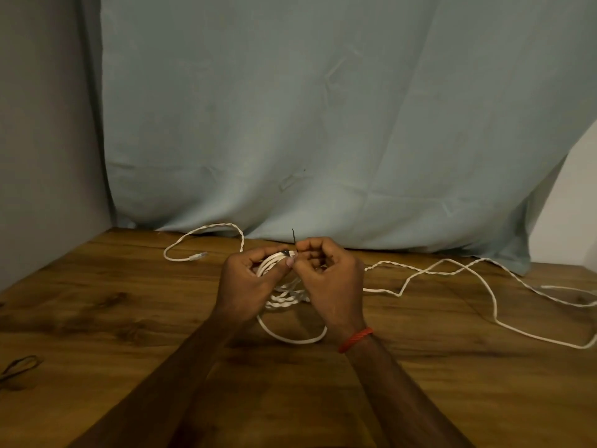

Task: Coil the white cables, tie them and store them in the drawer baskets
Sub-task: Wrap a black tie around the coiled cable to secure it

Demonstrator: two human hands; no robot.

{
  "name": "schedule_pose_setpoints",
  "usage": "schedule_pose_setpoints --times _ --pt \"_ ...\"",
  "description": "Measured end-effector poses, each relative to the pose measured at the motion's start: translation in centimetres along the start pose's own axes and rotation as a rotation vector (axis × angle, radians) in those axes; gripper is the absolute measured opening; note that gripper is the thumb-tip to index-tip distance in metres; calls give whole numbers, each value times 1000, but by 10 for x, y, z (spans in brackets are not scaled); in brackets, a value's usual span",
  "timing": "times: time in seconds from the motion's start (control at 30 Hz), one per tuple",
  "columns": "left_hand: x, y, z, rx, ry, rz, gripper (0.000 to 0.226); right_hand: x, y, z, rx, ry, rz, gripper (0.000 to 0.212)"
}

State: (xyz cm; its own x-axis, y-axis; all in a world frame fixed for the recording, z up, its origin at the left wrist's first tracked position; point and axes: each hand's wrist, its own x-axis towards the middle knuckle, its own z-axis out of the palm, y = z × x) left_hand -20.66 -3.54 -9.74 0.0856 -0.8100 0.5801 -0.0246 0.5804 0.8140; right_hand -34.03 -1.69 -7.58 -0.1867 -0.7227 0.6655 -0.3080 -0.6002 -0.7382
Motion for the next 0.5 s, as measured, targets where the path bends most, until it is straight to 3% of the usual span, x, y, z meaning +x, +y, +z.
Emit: schedule_pose_setpoints --times 0.27,0.5 --pt "1 -7 1 48 18 19 28 1 -5 -4 5 -14 62 31" --pt "3 -7 0 78 25 86 28 0 -4 -3 24 5 95 18"
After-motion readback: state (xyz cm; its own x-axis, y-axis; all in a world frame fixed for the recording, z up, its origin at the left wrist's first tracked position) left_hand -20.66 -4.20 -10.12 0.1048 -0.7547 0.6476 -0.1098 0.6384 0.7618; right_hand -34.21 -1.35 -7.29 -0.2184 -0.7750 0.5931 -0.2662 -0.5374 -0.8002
